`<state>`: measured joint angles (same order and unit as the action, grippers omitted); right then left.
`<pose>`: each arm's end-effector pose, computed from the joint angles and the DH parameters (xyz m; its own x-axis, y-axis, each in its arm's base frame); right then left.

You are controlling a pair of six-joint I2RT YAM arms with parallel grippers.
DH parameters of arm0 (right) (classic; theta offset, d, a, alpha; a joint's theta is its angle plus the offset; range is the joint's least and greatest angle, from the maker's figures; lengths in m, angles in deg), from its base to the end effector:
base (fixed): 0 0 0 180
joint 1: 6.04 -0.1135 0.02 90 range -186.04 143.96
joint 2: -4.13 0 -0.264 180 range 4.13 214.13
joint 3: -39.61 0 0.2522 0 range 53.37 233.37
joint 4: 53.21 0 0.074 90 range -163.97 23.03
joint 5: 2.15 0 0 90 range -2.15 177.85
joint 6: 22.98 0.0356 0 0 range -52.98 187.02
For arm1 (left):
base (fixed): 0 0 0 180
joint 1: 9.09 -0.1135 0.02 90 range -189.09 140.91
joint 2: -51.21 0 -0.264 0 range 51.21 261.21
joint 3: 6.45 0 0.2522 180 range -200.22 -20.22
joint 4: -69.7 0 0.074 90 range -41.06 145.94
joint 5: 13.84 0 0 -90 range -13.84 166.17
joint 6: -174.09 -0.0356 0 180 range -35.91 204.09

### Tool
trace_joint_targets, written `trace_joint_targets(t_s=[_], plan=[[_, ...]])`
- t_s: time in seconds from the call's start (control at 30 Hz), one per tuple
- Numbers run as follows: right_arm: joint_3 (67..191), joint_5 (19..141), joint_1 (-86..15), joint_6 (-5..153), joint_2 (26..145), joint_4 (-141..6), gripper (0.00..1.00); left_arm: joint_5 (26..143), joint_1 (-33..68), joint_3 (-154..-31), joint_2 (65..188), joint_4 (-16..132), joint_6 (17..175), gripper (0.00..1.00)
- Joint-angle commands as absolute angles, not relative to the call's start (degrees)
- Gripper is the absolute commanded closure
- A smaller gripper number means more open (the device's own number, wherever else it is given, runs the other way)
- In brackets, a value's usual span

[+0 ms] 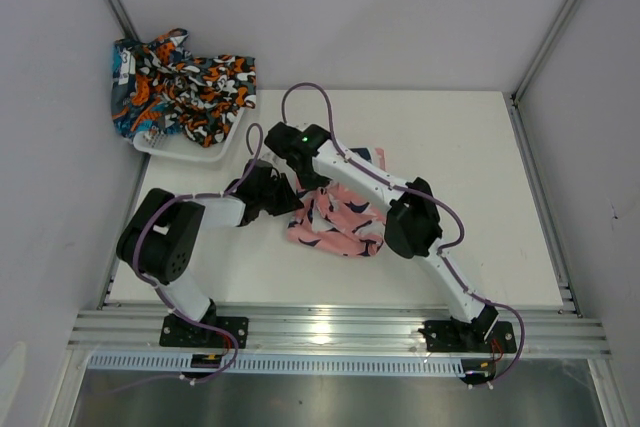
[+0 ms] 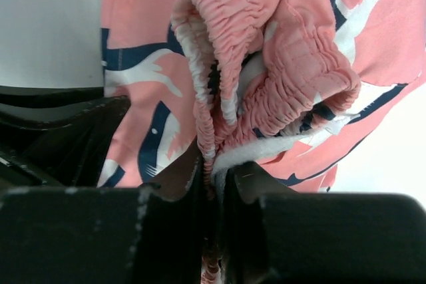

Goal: Fold and stack the shorts
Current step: Fold the shorts

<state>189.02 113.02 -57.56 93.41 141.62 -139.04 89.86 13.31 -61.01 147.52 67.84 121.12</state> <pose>0.3173 0.3748 0.2419 -0.8179 -0.3825 -0.4299 -0.3032 0.9214 -0.2429 0.2888 -0.1281 0.1331 -0.8275 -0.2918 -0.4796 0.0381 0.8232 -0.5665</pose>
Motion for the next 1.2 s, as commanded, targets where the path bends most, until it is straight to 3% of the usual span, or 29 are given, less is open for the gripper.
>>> trace_joint_targets(t_s=[0.0, 0.07, 0.1, 0.13, 0.17, 0.3, 0.57, 0.77, 0.87, 0.93, 1.0, 1.17], plan=[[190.2, 112.3, -58.1, 93.0, 141.2, -134.9, 0.83, 89.1, 13.9, -59.6, 146.1, 66.3, 120.0, 0.77], [189.6, 110.6, -58.1, 92.9, 141.2, -133.2, 0.71, 89.3, 13.9, -59.4, 146.0, 66.5, 120.0, 0.77], [189.2, 109.9, -58.1, 92.9, 141.1, -131.5, 0.56, 89.3, 13.9, -59.5, 146.2, 66.4, 119.9, 0.77], [189.2, 110.0, -58.1, 93.6, 141.1, -131.2, 0.14, 89.2, 13.9, -59.3, 146.0, 66.3, 120.0, 0.77], [189.2, 110.1, -58.1, 94.1, 140.8, -130.3, 0.01, 89.1, 13.9, -59.3, 146.0, 66.3, 119.9, 0.77], [187.0, 107.5, -58.2, 93.2, 137.2, -127.9, 0.01, 89.0, 13.9, -58.9, 145.6, 66.3, 120.0, 0.77], [168.6, 99.7, -55.8, 93.5, 120.4, -114.3, 0.17, 88.9, 12.4, -56.8, 141.5, 66.1, 119.8, 0.76], [151.6, 96.4, -50.3, 95.1, 110.8, -107.1, 0.33, 84.5, 11.6, -55.9, 132.7, 60.3, 117.6, 0.66], [144.5, 90.8, -45.2, 94.7, 107.9, -101.6, 0.56, 83.4, 11.6, -56.7, 127.2, 57.3, 117.1, 0.55], [141.6, 83.7, -40.6, 93.5, 107.0, -98.1, 0.83, 83.8, 12.1, -57.8, 124.3, 56.4, 117.0, 0.54], [139.0, 74.8, -37.5, 93.1, 107.0, -93.6, 1.00, 83.2, 14.5, -59.1, 123.1, 56.4, 117.0, 0.54], [135.6, 56.3, -29.8, 94.3, 109.9, -81.2, 1.00, 85.6, 21.3, -61.4, 124.5, 63.0, 117.7, 0.54]])
